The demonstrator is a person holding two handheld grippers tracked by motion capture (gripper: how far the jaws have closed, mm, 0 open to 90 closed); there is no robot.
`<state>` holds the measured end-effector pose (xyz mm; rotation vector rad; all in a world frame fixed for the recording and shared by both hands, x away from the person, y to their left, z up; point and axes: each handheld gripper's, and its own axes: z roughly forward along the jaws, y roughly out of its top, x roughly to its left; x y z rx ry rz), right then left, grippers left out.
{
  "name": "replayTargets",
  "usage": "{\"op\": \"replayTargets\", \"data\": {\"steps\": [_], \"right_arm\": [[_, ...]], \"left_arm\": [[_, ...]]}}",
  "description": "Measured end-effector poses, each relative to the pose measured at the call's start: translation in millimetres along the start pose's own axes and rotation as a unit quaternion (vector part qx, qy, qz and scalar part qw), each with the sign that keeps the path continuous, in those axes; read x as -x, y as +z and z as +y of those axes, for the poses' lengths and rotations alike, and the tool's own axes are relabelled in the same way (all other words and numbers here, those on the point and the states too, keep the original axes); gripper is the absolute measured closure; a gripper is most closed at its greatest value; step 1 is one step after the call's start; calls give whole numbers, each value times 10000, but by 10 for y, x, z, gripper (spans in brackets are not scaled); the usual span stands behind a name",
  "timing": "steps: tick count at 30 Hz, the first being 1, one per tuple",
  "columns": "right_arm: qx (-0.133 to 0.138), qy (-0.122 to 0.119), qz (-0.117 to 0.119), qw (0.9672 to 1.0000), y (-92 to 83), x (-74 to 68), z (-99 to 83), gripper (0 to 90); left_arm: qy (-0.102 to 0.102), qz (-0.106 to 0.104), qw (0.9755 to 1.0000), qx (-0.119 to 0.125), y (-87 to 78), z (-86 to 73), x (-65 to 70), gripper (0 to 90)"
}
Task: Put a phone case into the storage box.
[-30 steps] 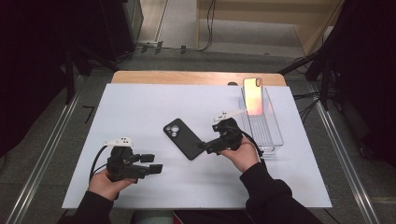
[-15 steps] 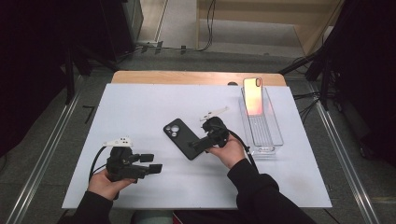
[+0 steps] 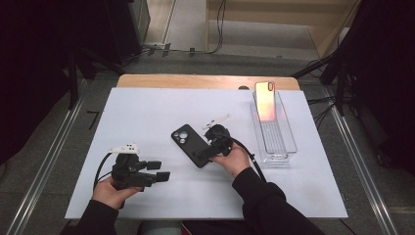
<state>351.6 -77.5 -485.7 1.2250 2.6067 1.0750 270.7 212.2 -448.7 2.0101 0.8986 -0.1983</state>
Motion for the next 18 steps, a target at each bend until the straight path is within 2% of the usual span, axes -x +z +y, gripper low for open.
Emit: {"op": "replayTargets", "data": {"steps": [2, 3, 4, 6, 10, 13, 15, 18], "right_arm": [[-51, -37, -159, 9999, 39, -15, -3, 15], [-55, -40, -236, 9997, 51, -20, -5, 54], [-75, 20, -316, 9995, 67, -31, -6, 61], [-105, -15, -332, 9994, 102, -46, -6, 61], [-158, -73, -167, 9997, 157, -87, -7, 61], [-268, -191, -320, 9989, 198, -124, -12, 61], [-368, -161, -387, 9984, 237, -134, -22, 60], [-384, -302, -568, 9972, 264, -174, -35, 60]], "left_arm": [[-8, -6, 10000, -6, 2, -1, 1, 316], [-12, -11, 10000, -16, 2, 0, 3, 316], [-11, -18, 10000, -23, 3, 1, 2, 316], [-18, -14, 10000, -32, 3, 2, 2, 316], [-50, -6, 10000, -19, -1, 2, -2, 316], [-73, -1, 10000, -24, -4, 4, -7, 316], [-89, -4, 10000, -30, -6, 4, -9, 316], [-94, 13, 10000, -20, -8, 5, -10, 316]]}}
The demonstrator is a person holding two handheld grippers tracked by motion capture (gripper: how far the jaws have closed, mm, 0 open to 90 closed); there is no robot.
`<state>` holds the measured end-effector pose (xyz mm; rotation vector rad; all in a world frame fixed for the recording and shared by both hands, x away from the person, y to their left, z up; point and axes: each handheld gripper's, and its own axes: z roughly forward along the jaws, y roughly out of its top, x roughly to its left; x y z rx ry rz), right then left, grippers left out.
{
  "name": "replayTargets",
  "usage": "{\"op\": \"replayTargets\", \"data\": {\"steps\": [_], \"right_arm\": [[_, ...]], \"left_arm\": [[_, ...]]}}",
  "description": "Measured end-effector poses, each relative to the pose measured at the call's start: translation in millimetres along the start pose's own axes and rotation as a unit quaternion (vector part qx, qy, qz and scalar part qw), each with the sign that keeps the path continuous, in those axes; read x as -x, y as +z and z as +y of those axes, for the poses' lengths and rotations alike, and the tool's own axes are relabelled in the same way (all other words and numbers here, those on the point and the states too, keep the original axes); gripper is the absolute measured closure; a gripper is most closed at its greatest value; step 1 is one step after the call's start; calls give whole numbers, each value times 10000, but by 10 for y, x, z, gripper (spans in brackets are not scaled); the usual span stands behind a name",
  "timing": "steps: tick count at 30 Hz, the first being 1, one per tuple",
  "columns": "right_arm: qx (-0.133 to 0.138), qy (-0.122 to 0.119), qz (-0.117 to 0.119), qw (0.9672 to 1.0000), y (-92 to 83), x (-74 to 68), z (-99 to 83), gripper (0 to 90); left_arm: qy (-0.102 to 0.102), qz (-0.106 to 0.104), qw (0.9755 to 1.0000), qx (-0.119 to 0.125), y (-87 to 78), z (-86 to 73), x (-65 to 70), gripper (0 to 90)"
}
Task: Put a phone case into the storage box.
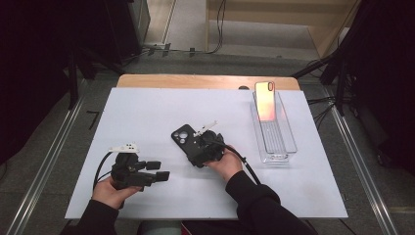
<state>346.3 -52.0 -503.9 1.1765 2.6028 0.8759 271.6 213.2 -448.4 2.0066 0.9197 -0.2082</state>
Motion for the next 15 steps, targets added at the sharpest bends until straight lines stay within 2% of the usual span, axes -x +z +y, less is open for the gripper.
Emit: {"op": "replayTargets", "data": {"steps": [4, 6, 11, 15], "right_arm": [[-49, -214, -315, 9993, 36, -81, -3, 61], [-34, -138, -332, 9993, 35, -82, -6, 72], [23, -184, -327, 9993, 25, -67, -19, 103], [10, -177, -292, 9994, 9, -48, -17, 124]], "left_arm": [[-59, 56, 10000, 24, -2, 8, -1, 294], [-89, 93, 9999, 61, -14, 20, 7, 280], [-172, 245, 9993, 216, -45, 43, 26, 219], [-295, 292, 9991, -2, -29, 61, 20, 185]]}}
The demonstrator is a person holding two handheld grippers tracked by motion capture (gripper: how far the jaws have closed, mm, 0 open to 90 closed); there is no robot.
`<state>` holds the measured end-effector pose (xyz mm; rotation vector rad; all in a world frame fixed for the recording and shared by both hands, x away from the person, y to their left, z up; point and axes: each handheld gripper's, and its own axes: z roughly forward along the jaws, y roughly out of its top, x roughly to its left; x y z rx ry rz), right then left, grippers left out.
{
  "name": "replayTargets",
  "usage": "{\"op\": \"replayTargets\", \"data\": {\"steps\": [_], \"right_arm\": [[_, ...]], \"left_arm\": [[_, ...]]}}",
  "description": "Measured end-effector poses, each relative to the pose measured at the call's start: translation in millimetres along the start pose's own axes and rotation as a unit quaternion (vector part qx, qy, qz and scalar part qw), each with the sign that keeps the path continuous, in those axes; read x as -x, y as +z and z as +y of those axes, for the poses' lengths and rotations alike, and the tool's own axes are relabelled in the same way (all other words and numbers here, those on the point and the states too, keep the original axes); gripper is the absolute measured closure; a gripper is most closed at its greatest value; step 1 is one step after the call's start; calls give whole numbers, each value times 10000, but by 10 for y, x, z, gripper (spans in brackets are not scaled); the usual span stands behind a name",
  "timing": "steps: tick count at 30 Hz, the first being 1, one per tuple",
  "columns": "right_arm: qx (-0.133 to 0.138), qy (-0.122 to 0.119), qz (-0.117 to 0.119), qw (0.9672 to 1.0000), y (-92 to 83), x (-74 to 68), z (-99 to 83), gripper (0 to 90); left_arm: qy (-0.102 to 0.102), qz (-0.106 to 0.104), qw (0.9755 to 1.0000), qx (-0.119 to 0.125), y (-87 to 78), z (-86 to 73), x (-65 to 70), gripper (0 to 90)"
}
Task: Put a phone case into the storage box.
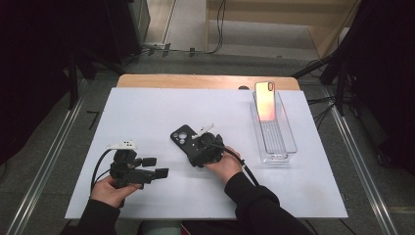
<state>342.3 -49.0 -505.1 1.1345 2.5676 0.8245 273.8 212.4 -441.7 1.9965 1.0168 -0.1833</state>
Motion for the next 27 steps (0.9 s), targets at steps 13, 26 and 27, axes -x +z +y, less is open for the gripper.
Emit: {"op": "replayTargets", "data": {"steps": [13, 26, 27], "right_arm": [[103, 84, 351, 9993, -90, 103, -2, 145], [438, 238, 562, 9972, -331, 223, -24, 152], [440, 278, 589, 9969, -360, 226, -25, 152]], "left_arm": [[-18, 224, 9994, 275, -9, -31, 44, 232], [-328, 128, 9992, 176, 28, 40, 34, 232], [-334, 120, 9991, 210, 29, 47, 36, 232]]}}
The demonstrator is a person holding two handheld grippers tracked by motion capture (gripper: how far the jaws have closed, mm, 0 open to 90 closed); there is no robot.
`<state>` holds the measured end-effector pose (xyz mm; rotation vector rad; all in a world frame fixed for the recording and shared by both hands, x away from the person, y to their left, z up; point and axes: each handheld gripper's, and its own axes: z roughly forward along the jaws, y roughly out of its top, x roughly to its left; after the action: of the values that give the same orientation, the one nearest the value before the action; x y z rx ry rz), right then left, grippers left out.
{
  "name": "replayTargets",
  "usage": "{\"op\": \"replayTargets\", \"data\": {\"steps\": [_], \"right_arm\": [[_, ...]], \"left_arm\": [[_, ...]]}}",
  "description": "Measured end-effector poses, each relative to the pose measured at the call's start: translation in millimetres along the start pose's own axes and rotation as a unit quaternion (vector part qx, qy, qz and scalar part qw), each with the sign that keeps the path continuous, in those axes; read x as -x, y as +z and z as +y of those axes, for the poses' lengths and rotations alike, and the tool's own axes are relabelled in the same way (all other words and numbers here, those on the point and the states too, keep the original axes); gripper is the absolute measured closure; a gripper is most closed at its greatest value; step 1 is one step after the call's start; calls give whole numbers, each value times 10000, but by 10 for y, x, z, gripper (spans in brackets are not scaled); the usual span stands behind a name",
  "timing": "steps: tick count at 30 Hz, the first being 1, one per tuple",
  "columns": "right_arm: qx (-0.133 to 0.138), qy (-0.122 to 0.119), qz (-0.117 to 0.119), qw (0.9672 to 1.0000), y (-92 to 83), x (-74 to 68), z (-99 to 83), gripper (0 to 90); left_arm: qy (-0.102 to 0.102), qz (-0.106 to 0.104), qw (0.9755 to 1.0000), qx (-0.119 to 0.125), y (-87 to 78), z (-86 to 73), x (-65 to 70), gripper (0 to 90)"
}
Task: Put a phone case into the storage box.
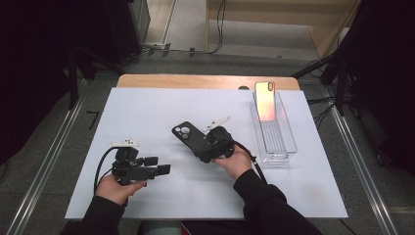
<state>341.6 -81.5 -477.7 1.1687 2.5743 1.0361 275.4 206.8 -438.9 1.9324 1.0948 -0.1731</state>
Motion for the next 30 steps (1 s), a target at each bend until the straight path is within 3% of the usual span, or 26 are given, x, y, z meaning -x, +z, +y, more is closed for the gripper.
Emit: {"op": "replayTargets", "data": {"steps": [6, 15, 27, 30], "right_arm": [[154, -7, 83, 9998, -223, 18, -33, 152], [473, 198, 318, 9982, -537, 37, -131, 151], [725, 380, 372, 9960, -686, -65, -297, 149], [772, 453, 355, 9954, -695, -84, -336, 148]], "left_arm": [[70, 19, 10000, -9, 26, 61, 52, 232], [60, -48, 10000, -23, 117, 174, 144, 232], [81, -76, 9999, 11, 216, 331, 173, 233], [1, -87, 10000, 16, 237, 371, 181, 245]]}}
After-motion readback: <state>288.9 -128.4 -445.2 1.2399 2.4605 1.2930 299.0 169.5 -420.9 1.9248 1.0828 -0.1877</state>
